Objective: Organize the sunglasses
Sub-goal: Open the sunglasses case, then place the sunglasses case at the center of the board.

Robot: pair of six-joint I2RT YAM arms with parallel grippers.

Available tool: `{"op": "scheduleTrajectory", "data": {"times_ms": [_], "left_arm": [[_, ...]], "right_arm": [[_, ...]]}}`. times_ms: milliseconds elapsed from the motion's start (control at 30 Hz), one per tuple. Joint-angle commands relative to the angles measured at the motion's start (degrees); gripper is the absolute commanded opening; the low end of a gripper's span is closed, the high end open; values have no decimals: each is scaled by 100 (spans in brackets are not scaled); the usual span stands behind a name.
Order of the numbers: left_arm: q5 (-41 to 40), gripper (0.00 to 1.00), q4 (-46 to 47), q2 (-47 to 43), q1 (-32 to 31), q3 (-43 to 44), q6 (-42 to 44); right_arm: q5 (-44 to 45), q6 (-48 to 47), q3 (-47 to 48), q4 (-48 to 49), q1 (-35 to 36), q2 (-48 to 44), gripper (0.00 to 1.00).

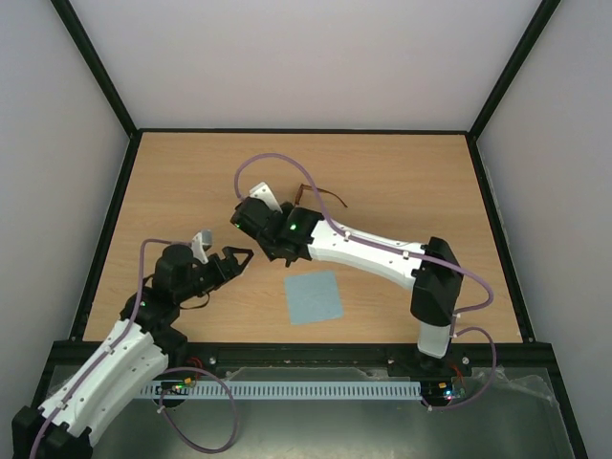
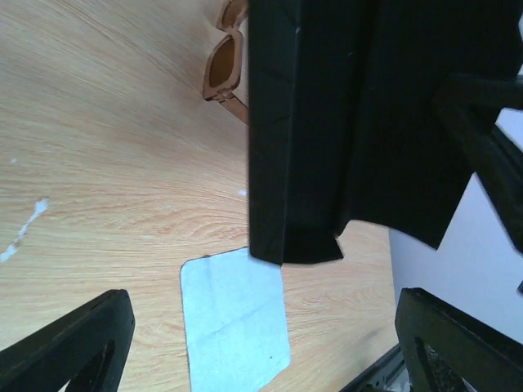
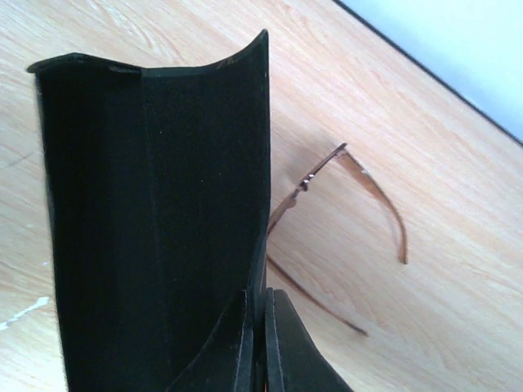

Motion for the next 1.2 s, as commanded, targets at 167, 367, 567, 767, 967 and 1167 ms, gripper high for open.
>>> {"op": "scheduleTrajectory", "data": {"times_ms": [167,367,567,767,967,1167], "left_arm": [[-613,90,-1276,-718,56,352,161],[-724,91,-1442,-748,86,437,186],[-789,91,-1656,-725,104,609,333],[-779,91,-1792,-705,121,717,375],[-810,91,-1977,-752,130,763,386],[-816,91,-2062,-761,130,751,375]], "right_arm": [[250,-785,905,22,-95,361,1],[-1048,-1378,1062,526,-349,696,1],[-2584,-2021,1302,779,-761,1187,1],[-3307,-2757,2202,60,-887,2041,1],[-3948,-3219,2761,-452,-916,2582,2],[-4268,-3400,2855,-613,-964,2855,2]]}}
